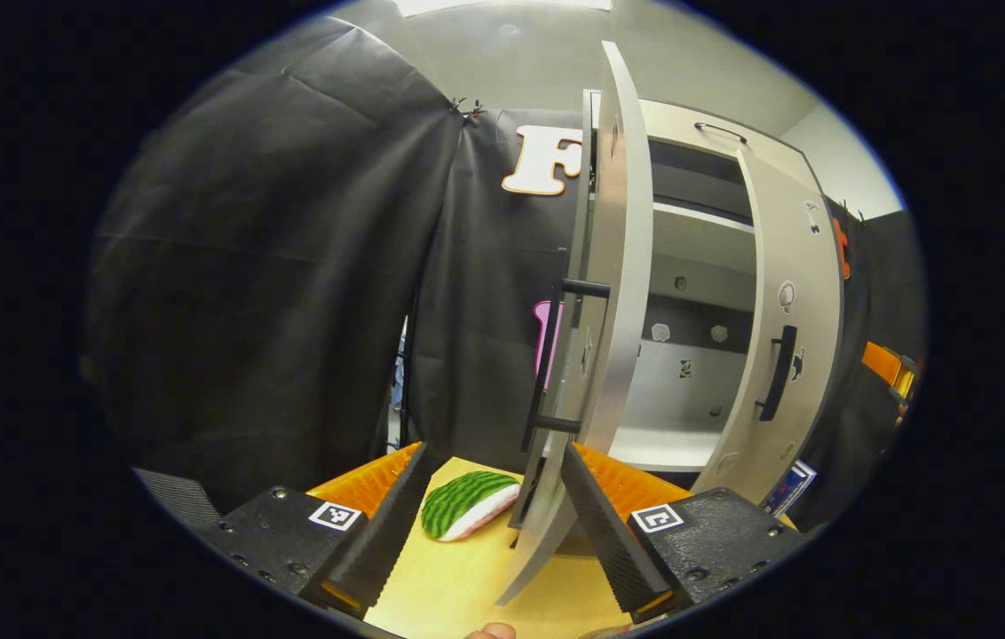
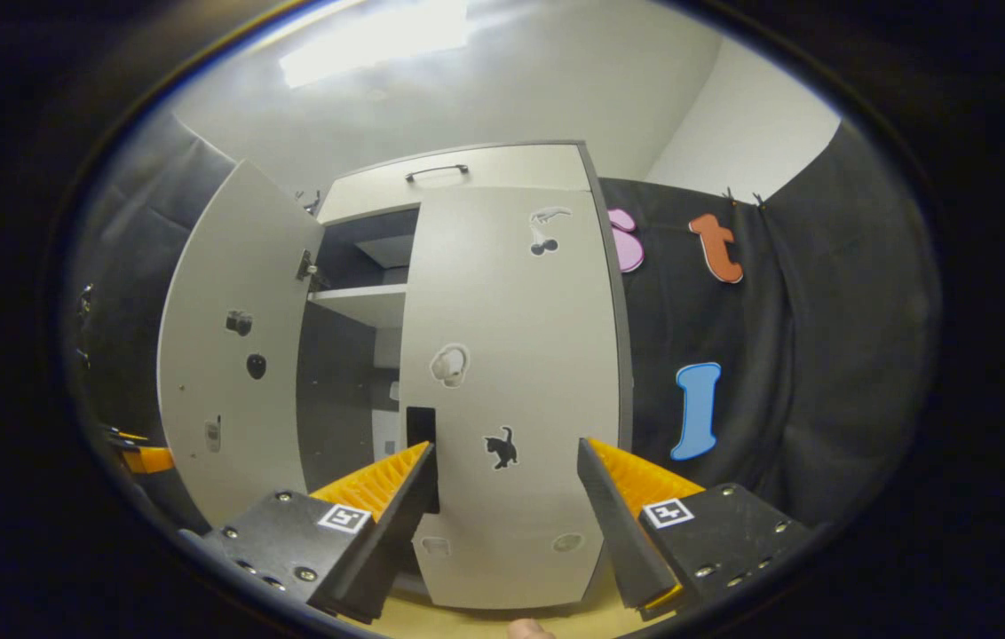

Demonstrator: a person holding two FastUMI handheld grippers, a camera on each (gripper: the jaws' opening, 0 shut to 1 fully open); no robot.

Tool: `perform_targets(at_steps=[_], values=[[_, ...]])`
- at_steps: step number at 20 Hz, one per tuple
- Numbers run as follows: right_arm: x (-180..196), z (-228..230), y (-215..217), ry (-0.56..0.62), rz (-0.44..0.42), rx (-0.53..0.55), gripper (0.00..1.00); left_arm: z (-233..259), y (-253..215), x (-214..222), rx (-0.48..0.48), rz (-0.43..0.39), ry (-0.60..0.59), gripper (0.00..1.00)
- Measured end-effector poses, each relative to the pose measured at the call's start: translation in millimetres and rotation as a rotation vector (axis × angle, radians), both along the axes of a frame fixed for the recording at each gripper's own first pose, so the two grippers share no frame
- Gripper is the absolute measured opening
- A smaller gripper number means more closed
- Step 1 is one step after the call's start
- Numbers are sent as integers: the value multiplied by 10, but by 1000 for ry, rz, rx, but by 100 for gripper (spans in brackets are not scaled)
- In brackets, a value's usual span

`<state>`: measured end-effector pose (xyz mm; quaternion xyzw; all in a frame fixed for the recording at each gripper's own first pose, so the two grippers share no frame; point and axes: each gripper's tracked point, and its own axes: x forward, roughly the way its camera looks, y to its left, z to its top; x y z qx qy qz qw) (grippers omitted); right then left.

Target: Grasp the bottle in the cabinet with the left hand and place it on the coaster, then close the right door with the right hand and the left door with the left hand.

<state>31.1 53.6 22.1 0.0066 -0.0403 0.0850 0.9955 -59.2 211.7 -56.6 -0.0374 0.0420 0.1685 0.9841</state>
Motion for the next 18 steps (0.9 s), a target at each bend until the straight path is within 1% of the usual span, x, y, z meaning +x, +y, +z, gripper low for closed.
perform_targets(at_steps=[1, 2, 3, 5, 6, 9, 12, 13, 14, 17, 18], values=[[1, 1, -1, 0, -1, -1, 96, 1, -26, 11, -3, -4, -2, 95], [-2, 5, -3, 0, -2, -2, 93, -6, -42, 9, -3, -6, -2, 95], [3, 4, -3, 1, -3, -3, 96, -8, -55, 12, -2, -8, -1, 95], [0, -4, -8, 3, -9, -4, 96, -20, -81, 24, 0, -18, 2, 95], [-3, -3, -5, 3, -11, -2, 93, -19, -104, 24, 0, -27, 2, 95], [3, -14, -12, 8, -13, 0, 93, -26, -183, 46, -11, -52, 1, 95], [7, -23, -15, 11, -12, -4, 93, -59, -321, 90, -17, -91, 3, 95], [11, -21, -17, 12, -13, -6, 96, -66, -376, 118, -23, -107, 3, 89], [10, -25, -16, 14, -15, -8, 93, -75, -435, 151, -29, -125, 4, 89], [7, -23, -24, 16, -23, -11, 93, -109, -666, 261, -55, -184, 6, 89], [8, -19, -31, 15, -30, -12, 96, -136, -752, 298, -60, -204, 9, 89]])
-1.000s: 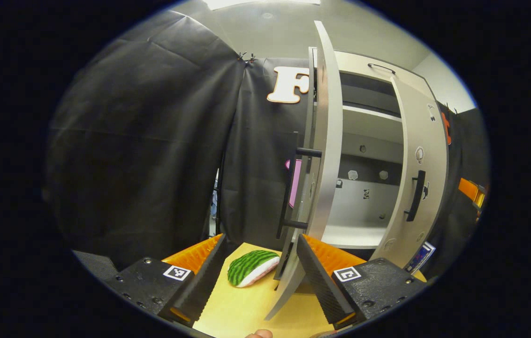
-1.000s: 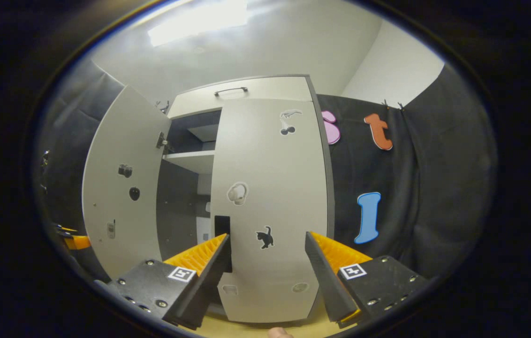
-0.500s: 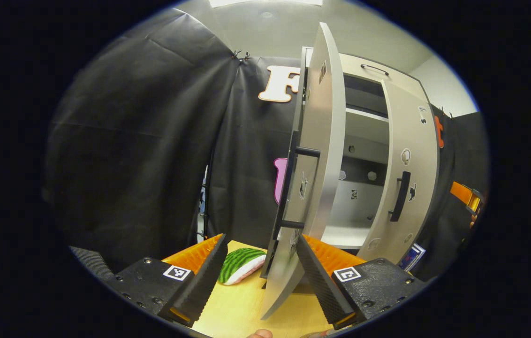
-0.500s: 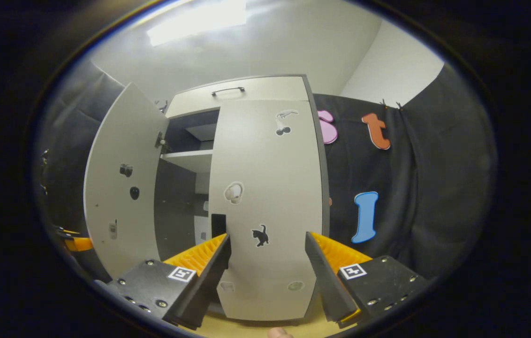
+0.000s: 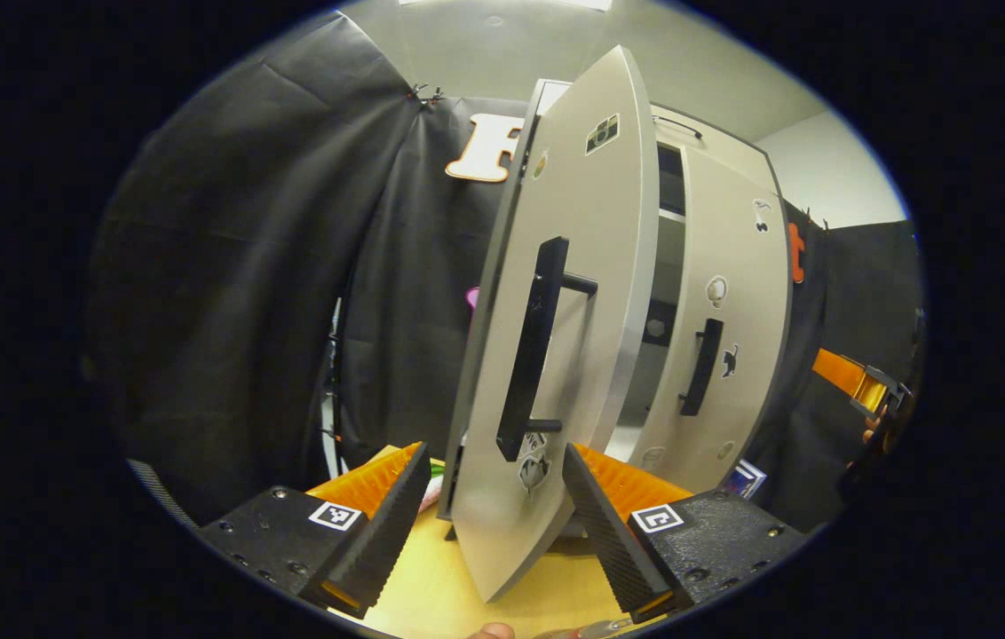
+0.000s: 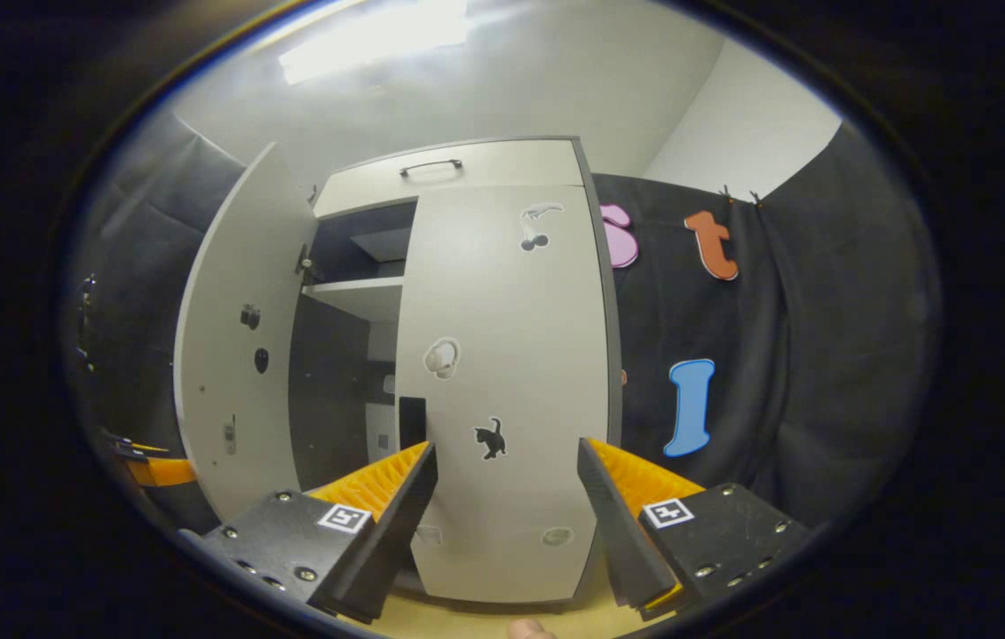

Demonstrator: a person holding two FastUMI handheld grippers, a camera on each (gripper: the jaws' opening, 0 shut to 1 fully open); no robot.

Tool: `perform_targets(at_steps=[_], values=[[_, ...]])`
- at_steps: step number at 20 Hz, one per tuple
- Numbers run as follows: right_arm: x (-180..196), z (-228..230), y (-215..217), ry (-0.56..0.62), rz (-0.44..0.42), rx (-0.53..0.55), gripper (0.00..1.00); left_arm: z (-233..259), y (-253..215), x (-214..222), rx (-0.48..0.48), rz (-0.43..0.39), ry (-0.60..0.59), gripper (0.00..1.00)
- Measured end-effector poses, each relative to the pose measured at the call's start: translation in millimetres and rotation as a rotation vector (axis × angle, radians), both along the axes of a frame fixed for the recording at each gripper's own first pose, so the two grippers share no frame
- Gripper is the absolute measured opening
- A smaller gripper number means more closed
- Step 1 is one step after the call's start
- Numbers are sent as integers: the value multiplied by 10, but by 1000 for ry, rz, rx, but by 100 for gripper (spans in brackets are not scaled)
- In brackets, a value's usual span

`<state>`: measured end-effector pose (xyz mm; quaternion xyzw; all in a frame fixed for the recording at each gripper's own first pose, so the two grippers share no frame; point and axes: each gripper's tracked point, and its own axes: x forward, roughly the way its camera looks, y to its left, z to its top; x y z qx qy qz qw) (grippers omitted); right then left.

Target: Grasp the bottle in the cabinet with the left hand and place it on the coaster, then close the right door with the right hand and the left door with the left hand.

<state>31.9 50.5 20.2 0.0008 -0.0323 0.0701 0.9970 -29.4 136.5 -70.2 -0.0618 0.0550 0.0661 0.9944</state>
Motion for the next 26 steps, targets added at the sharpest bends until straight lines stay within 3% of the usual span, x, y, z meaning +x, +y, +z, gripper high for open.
perform_targets(at_steps=[4, 6, 8, 9, 11, 26], values=[[22, -11, -29, -4, -34, 5, 96, -35, -368, 184, 5, -117, 19, 90], [27, 5, -38, -4, -51, 11, 96, -38, -578, 218, -4, -173, 16, 95], [41, 11, -52, -7, -66, 17, 96, -53, -744, 266, -1, -209, 23, 90], [40, 8, -53, -8, -71, 18, 96, -56, -811, 275, -1, -225, 24, 95], [46, 3, -65, -8, -81, 16, 96, -59, -923, 285, -1, -248, 25, 95], [36, 9, -59, 4, -68, 27, 96, 244, -837, 174, 36, -192, -21, 95]])
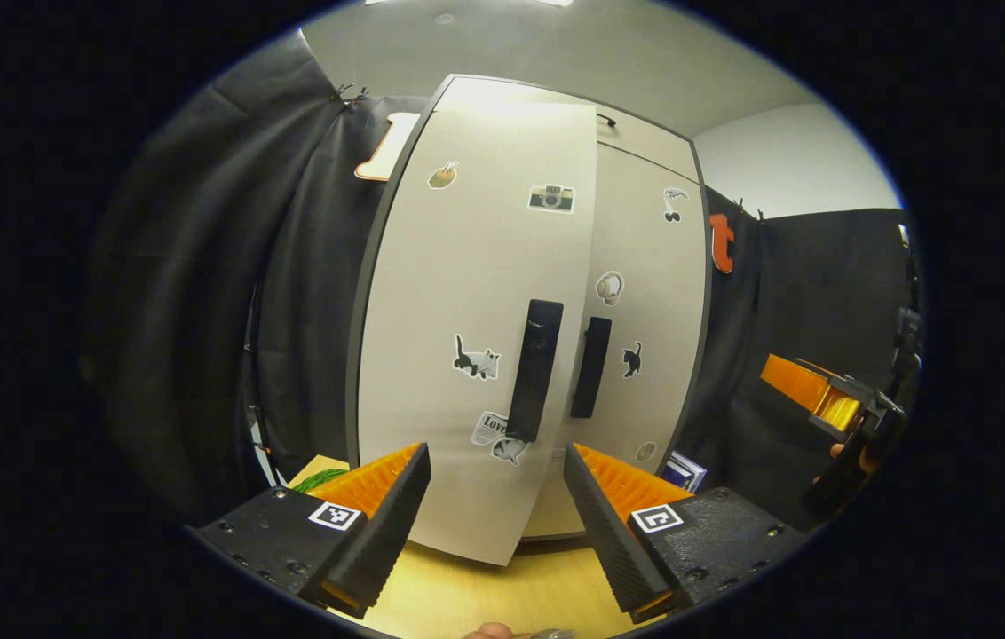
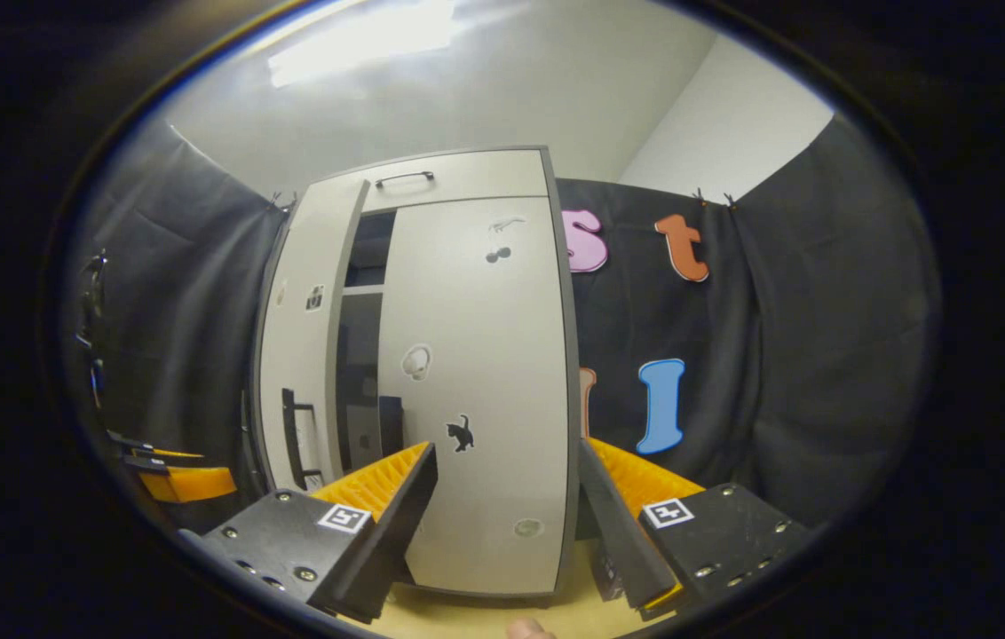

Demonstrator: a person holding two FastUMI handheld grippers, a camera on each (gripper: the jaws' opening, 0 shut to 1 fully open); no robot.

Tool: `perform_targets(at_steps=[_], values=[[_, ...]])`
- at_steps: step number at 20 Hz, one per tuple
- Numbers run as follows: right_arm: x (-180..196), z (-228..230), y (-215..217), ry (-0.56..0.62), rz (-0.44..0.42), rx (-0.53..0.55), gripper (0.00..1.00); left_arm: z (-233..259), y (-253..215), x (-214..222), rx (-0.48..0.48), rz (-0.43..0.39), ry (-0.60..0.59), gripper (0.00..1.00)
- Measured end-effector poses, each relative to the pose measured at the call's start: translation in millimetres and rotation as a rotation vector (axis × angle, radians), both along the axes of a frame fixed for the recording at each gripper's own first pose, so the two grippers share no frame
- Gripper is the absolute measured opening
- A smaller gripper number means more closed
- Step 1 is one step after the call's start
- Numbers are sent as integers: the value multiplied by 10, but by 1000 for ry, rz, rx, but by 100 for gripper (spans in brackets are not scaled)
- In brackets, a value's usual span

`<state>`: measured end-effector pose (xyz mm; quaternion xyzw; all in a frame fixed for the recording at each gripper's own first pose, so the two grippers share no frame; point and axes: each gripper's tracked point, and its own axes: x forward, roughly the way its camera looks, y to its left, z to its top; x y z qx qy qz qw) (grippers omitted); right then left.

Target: Grasp the bottle in the cabinet with the left hand and place it on the coaster, then close the right door with the right hand and the left door with the left hand.

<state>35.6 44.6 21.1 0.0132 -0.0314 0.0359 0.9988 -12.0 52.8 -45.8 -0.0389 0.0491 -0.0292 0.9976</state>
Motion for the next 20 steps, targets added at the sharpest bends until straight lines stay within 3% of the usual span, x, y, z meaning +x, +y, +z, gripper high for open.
perform_targets(at_steps=[2, 5, 11, 15, 20], values=[[-5, 4, 1, 1, 0, 3, 99, 105, -14, -5, 7, 7, -20, 95], [-1, 15, -4, -12, -8, 7, 93, 294, -11, 2, 37, 23, -57, 95], [8, 20, -13, -23, -24, 12, 93, 732, -75, -22, 136, 83, -148, 95], [13, 25, -22, -29, -32, 3, 99, 811, -223, -3, 117, 87, -173, 95], [19, 27, -27, -34, -39, -4, 96, 751, -317, 39, 81, 87, -159, 96]])
